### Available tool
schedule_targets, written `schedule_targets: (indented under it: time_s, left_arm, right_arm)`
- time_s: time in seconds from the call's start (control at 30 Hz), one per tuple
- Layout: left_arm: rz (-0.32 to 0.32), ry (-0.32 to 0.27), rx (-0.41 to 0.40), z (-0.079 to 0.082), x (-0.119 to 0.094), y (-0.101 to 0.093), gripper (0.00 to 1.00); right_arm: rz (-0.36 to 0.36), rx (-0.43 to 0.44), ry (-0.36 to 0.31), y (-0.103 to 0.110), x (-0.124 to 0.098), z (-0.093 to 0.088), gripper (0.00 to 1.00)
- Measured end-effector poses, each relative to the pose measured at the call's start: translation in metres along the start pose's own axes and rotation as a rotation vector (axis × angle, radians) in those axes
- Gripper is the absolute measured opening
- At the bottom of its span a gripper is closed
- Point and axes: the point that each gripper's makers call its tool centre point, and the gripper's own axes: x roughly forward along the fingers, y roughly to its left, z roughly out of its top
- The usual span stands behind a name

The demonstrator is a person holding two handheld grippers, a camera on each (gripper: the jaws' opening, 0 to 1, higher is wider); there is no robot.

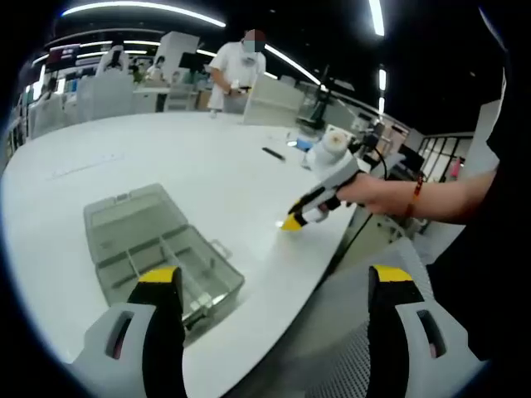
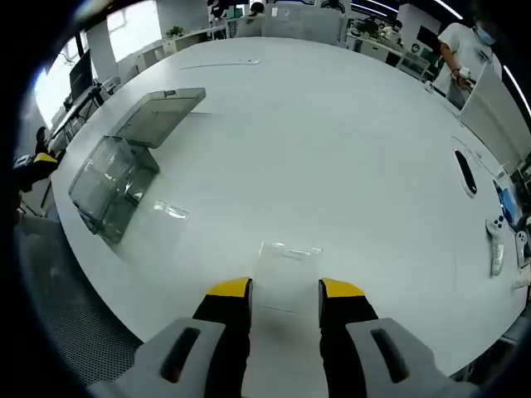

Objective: Insert the divider into the dual guide fixture by aligning both edges with the guide slots and pushing it downward to the bottom, including one-sided entry, uneven engagement, binding, and posture correction.

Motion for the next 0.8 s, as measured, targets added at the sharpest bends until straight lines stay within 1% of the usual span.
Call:
schedule_targets:
  time_s: [0.17,0.43,0.57,0.8]
  left_arm:
    - [-0.006,0.001,-0.001,0.0,0.001,-0.001,0.91]
    - [-0.007,-0.012,-0.004,0.003,0.002,-0.001,0.91]
    - [0.003,-0.008,-0.03,0.002,0.002,0.001,0.9]
    - [0.028,-0.023,-0.039,0.005,0.0,0.006,0.89]
  right_arm:
    - [0.007,0.009,-0.026,0.002,-0.002,0.004,0.27]
    - [0.032,0.011,-0.068,0.012,-0.008,0.013,0.27]
    - [0.05,0.005,-0.084,0.018,-0.01,0.018,0.27]
    - [0.069,-0.002,-0.123,0.028,-0.015,0.03,0.27]
